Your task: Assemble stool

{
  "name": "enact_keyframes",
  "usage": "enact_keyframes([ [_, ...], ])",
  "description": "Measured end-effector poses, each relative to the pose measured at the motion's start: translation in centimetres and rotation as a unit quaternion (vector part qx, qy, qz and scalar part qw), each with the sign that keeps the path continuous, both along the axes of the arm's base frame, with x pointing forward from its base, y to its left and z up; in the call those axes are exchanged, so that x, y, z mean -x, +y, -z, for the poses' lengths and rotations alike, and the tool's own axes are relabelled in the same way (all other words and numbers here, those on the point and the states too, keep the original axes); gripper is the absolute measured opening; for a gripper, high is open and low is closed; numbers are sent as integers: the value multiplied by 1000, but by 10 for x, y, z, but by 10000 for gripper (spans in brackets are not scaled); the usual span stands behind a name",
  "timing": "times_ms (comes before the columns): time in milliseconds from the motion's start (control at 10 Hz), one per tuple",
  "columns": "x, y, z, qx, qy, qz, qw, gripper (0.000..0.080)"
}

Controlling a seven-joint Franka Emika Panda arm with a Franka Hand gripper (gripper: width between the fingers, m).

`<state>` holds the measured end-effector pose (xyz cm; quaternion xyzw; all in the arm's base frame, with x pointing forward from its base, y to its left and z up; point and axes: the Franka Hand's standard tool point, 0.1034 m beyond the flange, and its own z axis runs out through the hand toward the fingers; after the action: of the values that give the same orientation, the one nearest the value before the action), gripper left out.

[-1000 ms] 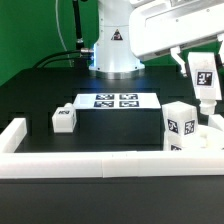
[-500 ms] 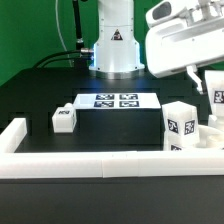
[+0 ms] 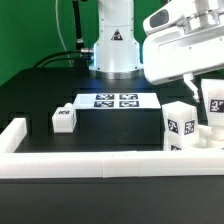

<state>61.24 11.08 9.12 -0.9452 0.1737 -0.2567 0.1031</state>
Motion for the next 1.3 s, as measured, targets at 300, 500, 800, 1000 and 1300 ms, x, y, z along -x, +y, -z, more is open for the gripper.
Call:
enact_keyframes([
  [300,4,-1,9,1,7,0,1000,324],
  [500,6,4,13,2,8,-2,1000,324],
  [800,6,5,13,9,-9,3,1000,324],
  [1000,7,5,13,7,-7,5,1000,324],
  [1300,8,-3,19,12,-10,10,1000,324],
])
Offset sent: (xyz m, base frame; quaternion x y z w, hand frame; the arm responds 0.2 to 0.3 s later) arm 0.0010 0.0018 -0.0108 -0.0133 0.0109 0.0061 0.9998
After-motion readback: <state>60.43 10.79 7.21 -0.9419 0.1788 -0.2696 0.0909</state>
